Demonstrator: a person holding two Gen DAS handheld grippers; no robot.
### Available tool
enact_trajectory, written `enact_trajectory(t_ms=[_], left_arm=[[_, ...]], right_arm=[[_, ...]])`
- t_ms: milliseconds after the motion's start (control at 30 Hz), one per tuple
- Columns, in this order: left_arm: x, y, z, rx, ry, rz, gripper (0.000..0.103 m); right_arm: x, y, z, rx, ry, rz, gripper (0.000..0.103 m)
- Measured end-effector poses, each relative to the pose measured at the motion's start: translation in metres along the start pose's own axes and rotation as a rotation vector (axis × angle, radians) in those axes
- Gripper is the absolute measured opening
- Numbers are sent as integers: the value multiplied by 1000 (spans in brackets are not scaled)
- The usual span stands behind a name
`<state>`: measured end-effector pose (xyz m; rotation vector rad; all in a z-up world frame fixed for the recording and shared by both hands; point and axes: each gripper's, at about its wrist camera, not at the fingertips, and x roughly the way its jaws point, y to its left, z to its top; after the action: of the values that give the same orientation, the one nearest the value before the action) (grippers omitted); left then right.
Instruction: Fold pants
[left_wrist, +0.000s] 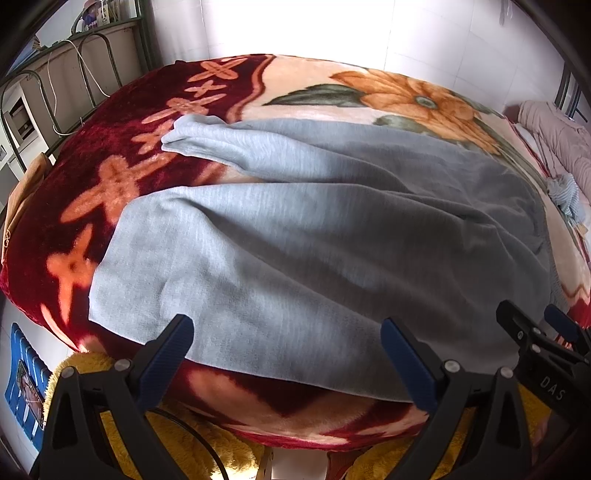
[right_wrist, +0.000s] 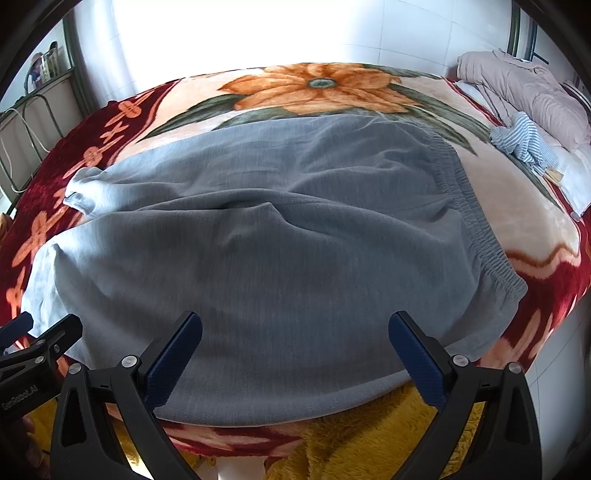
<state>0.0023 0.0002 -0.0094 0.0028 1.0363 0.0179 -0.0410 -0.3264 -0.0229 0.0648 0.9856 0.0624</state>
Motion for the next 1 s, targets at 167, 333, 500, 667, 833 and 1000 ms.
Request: enact_trajectory(t_ms=[167,333,500,667,833,1000], left_arm=[[1,0,0,-1,2,0,103],[2,0,0,-1,2,0,103],[2,1,0,-2,4,2,103],[4,3,0,-7,10,1,103],[6,5,0,-10,18,-5,103],[7,6,-1,-20,26,-5,103]], right_arm=[[1,2,-1,-4,7,-6,103],[2,3,-1,-5,8,-7,103],[4,3,-1,-3,16,-5,103],[4,2,-1,-2,20,-5,103],[5,0,-2,8,23,-2,103],[6,0,-1,12,26,-1,103]])
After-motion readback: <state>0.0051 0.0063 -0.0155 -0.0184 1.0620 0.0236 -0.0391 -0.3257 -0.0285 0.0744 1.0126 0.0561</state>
